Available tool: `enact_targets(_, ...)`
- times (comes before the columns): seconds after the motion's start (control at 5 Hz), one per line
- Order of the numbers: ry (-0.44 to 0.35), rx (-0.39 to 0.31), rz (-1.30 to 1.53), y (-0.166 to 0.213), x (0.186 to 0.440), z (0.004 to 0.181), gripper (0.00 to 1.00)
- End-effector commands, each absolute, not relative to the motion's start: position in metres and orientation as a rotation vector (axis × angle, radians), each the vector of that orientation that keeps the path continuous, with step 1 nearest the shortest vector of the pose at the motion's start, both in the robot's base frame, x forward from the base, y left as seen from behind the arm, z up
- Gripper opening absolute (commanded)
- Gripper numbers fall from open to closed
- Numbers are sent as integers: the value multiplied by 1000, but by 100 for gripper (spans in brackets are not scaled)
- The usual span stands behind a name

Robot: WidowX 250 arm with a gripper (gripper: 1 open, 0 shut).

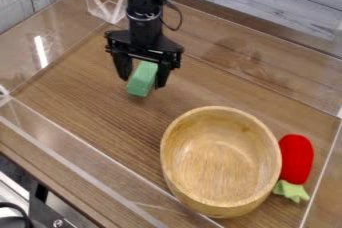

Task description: Put the green block in the brown bowl

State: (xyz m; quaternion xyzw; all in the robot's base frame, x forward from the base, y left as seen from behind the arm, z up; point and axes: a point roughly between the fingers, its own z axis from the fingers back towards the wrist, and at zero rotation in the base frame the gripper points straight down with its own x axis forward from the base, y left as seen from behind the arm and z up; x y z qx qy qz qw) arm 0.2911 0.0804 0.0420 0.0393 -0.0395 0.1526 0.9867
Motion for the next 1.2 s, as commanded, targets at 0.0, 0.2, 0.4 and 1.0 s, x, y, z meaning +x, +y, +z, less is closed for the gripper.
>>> enact_targets(0.0,-133,95,312,91,313,50,100)
enact_targets(0.2,-132,94,330,93,315,54,100)
enact_targets(0.4,-127,90,348,95,315,58,100)
enact_targets(1.0,-103,62,386,104,312,64,100)
